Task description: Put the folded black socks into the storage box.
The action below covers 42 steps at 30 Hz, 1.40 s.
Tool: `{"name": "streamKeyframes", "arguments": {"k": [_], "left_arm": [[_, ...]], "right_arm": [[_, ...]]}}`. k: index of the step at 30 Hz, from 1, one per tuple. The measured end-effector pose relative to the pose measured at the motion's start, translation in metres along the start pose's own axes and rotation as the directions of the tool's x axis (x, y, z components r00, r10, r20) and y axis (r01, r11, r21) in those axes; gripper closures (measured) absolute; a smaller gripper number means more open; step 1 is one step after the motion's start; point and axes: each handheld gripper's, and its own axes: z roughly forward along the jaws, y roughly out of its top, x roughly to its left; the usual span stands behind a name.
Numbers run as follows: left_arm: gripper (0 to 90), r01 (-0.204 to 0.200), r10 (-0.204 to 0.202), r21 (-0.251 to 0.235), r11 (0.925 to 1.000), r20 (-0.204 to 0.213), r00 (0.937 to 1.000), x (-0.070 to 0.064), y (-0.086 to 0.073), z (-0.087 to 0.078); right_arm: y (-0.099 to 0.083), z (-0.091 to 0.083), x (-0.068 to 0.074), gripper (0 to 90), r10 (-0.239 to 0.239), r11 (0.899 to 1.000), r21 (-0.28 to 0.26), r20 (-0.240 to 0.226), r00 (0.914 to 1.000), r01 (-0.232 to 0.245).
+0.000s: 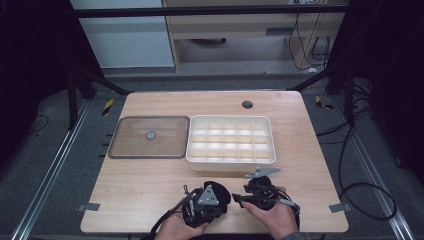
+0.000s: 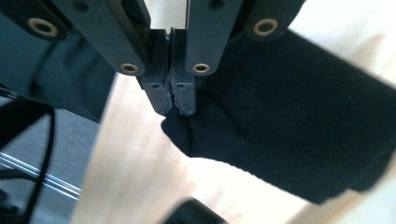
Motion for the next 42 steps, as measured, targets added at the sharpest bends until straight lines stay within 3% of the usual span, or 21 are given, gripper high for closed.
{"name": "streamKeyframes", "arguments": {"k": [4,8,13,21,31,38,42], "left_arm": [[88.7,0.001,-0.002,0.048,0.9988,0.026,0.9997,0.001,0.001,0.011],[88.6,0.012,-0.015,0.058,0.9982,0.053,0.9985,0.003,0.001,0.016],[85.6,0.014,-0.015,0.032,0.9994,0.03,0.9995,0.001,-0.001,0.009],[65.5,0.021,-0.021,-0.011,0.9997,-0.022,0.9995,-0.007,-0.008,-0.007],[50.7,0.03,-0.032,-0.041,0.9987,-0.053,0.9981,-0.011,-0.019,-0.027],[40.8,0.072,-0.078,-0.071,0.9949,-0.087,0.9931,0.0,-0.029,-0.046],[31.4,0.101,-0.112,-0.089,0.9909,-0.127,0.9856,0.009,-0.038,-0.058]], "right_arm": [[-0.002,0.001,-0.003,44.5,0.012,1.0,0.004,0.003,0.9999,-0.012],[-0.004,0.001,-0.004,44.6,0.009,1.0,0.006,0.005,0.9999,-0.009],[-0.002,0.0,-0.003,44.4,0.014,1.0,0.001,-0.001,0.9999,-0.014],[0.003,0.0,0.004,43.2,0.001,1.0,-0.011,-0.016,0.9999,-0.001],[0.014,-0.002,0.014,36.3,-0.017,1.0,-0.027,-0.024,0.9996,0.016],[0.029,-0.001,0.027,27.6,-0.025,0.999,-0.035,-0.035,0.9991,0.023],[0.036,0.005,0.035,23.7,-0.03,0.999,-0.019,-0.041,0.9987,0.03]]}}
